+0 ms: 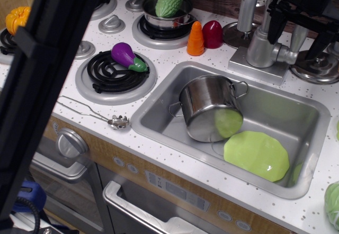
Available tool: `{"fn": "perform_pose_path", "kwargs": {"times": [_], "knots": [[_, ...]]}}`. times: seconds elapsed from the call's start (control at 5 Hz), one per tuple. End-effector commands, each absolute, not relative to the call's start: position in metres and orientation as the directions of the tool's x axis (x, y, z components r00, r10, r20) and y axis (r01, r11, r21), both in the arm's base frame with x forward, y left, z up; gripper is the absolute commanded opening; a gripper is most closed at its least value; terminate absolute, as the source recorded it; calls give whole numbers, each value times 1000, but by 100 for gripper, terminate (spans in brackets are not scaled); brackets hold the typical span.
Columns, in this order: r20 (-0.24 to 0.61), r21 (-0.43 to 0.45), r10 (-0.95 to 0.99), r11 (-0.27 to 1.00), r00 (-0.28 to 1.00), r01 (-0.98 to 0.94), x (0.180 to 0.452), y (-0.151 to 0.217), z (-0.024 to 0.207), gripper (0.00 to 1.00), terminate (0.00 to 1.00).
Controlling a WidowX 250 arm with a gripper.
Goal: Turn lever vertical to front
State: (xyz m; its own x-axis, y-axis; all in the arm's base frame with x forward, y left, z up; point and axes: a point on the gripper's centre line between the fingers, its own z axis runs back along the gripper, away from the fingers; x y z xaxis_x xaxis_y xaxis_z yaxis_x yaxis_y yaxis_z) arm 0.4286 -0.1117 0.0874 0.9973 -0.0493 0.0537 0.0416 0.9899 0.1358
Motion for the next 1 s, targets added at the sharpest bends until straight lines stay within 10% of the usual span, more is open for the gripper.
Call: {"fn": "perform_pose_path", "kwargs": {"times": [0.0, 0.8], "knots": [[54, 136, -49, 990, 997, 42, 429, -112, 87, 100, 0], [382, 252, -116, 968, 917, 17, 459, -114, 124, 100, 0]]}}
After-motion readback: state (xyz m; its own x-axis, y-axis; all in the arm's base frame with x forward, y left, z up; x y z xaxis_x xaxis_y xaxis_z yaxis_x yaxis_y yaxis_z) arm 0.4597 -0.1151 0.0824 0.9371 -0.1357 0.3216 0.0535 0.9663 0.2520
